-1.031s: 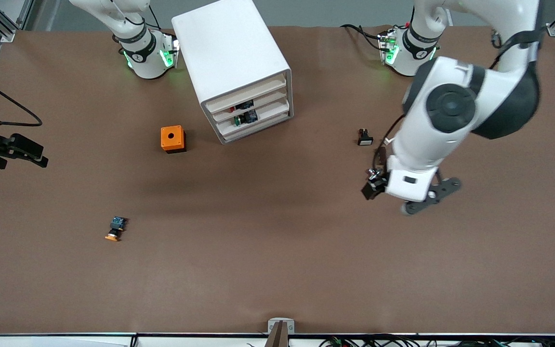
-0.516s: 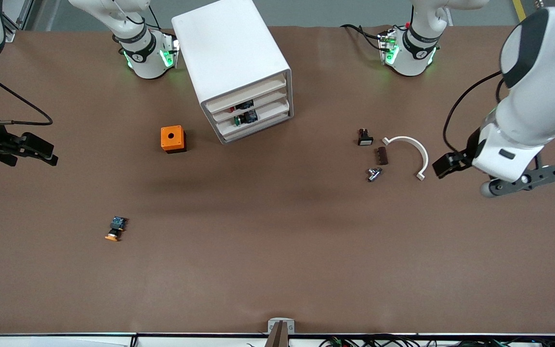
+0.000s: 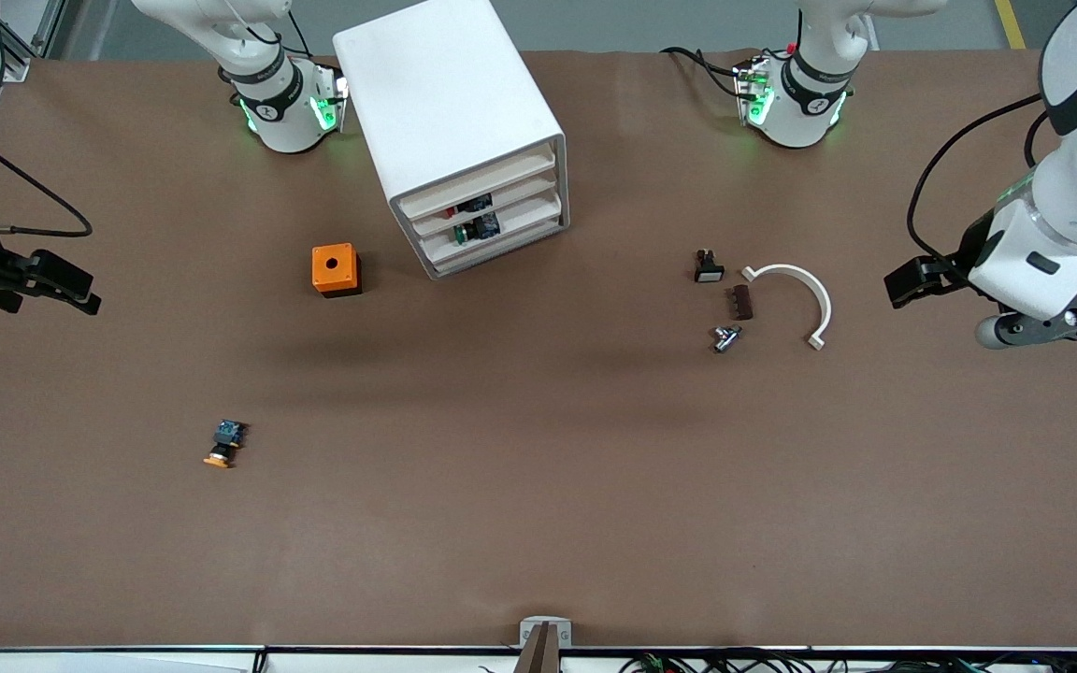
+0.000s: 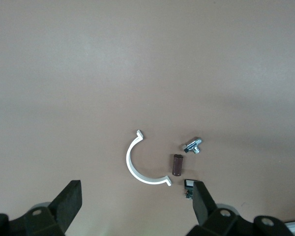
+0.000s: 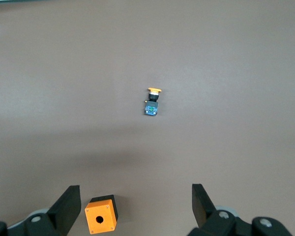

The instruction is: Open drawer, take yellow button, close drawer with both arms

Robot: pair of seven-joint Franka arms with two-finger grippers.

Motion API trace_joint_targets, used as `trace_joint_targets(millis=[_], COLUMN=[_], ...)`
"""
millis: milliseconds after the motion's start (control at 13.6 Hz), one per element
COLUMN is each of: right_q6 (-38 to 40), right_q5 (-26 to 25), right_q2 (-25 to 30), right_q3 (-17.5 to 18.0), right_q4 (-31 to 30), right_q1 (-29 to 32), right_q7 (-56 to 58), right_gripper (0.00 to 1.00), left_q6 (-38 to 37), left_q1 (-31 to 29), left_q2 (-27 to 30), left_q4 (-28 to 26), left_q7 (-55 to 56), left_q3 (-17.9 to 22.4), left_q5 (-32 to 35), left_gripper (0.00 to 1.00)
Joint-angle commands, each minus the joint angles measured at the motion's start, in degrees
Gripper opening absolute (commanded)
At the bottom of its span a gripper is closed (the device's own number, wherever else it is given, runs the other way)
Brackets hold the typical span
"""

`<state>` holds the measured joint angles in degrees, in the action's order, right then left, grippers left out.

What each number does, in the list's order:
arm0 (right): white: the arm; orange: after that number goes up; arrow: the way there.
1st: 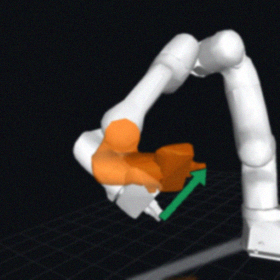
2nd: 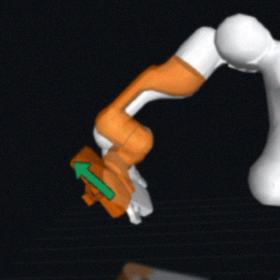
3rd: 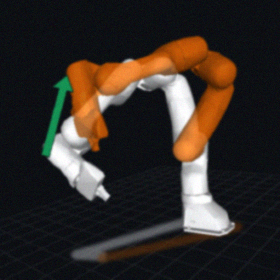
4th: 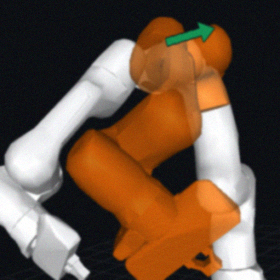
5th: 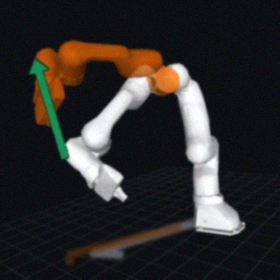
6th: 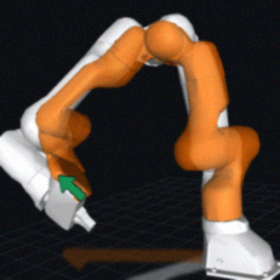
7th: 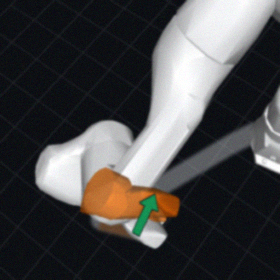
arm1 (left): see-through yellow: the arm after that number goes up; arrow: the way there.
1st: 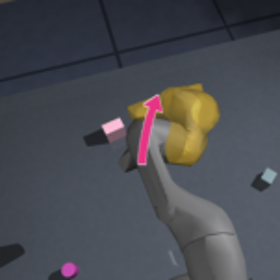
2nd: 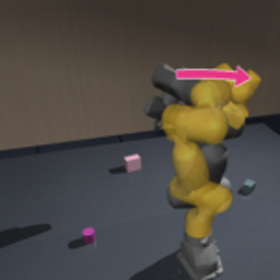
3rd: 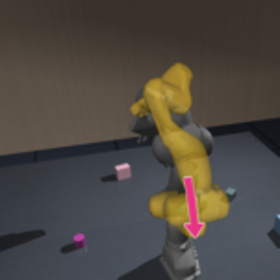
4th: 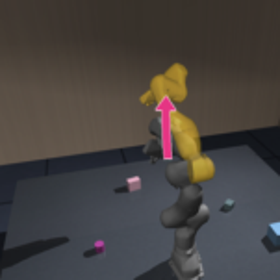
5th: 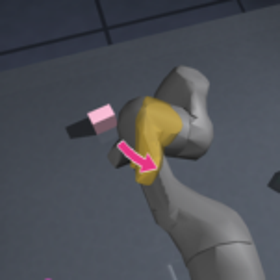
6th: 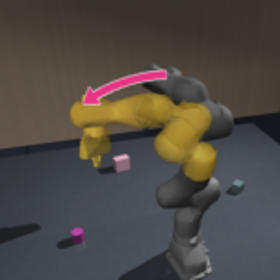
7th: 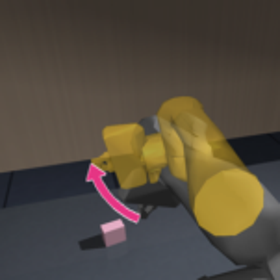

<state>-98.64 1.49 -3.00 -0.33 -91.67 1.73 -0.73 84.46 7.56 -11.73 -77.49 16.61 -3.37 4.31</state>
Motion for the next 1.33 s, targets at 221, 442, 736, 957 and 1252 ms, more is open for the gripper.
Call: trace_joint_targets(millis=[221, 442, 736, 957, 1252], right_q6=[-1.7, -1.5, -1.3, -1.2, -1.2], right_q5=[-0.9, -1.0, -1.0, -1.0, -1.0], right_q2=[3.4, 3.3, 3.2, 3.2, 3.2], right_q3=[-0.4, -0.4, -0.3, -0.3, -0.3], right_q4=[-3.9, -3.1, -2.3, -2.3, -2.3], right_q1=[-1.0, -0.9, -0.8, -0.9, -1.0], right_q7=[-1.2, -1.1, -0.9, -1.0, -1.0], right_gripper=[1.0, 1.0, 1.0, 1.0, 1.0], left_q6=[-2.4, -1.9, 3.0, 3.2, 2.9], left_q1=[-2.3, -2.5, -5.7, -6.2, -7.7], left_q2=[4.0, 6.9, 14.9, 16.2, 16.4], left_q4=[-2.1, -5.6, -16.1, -16.8, -16.8], left_q7=[-4.3, -5.0, -9.8, -10.9, -10.9], left_q3=[-0.9, -0.9, -0.9, -1.1, -2.7], left_q5=[0.3, 0.3, 0.3, 0.3, 0.3], left_gripper=[0.99, 0.99, 0.99, 0.99, 0.99])
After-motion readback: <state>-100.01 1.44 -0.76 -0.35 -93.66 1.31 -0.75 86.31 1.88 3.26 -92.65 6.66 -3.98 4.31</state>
